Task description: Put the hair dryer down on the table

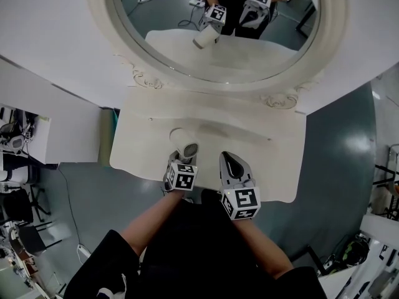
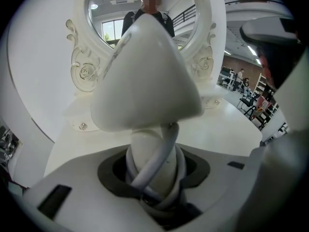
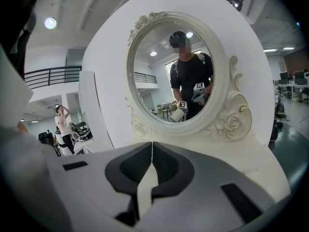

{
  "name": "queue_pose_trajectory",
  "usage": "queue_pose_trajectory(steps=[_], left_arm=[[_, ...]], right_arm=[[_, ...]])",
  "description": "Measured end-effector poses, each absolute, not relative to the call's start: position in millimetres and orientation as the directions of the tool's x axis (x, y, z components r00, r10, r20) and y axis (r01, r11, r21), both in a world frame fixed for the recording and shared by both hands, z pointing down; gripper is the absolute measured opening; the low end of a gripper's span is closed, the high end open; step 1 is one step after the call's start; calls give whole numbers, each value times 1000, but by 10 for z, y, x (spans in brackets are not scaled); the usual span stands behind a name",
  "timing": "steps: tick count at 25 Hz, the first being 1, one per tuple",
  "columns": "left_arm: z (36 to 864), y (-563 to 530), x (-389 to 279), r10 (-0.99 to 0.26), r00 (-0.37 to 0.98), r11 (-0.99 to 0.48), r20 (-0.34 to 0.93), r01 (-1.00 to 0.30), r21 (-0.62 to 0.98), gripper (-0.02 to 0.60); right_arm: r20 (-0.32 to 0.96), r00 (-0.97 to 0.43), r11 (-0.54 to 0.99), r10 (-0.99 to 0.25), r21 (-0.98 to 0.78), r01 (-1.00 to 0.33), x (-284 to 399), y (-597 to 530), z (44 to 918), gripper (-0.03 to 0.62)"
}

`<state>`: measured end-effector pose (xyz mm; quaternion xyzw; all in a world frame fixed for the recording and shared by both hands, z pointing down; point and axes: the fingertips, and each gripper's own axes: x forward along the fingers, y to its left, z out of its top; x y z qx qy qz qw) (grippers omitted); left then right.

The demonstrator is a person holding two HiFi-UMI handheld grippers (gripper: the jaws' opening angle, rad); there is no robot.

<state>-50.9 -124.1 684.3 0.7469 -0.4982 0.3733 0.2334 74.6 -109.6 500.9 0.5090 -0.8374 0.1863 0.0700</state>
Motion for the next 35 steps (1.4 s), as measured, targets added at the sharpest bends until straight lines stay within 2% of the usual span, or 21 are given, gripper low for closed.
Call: queue_pose_trajectory(steps=[22, 35], left_arm=[[7390, -1184, -451, -443, 182, -491, 878, -868, -68, 176], [7553, -1197, -502, -399, 146, -471, 905, -880, -65, 179]], right_arm=[[340, -450, 384, -826, -245, -890, 814, -1033, 5217, 18], [423, -474, 427, -772, -207, -880, 598, -1041, 5821, 18]])
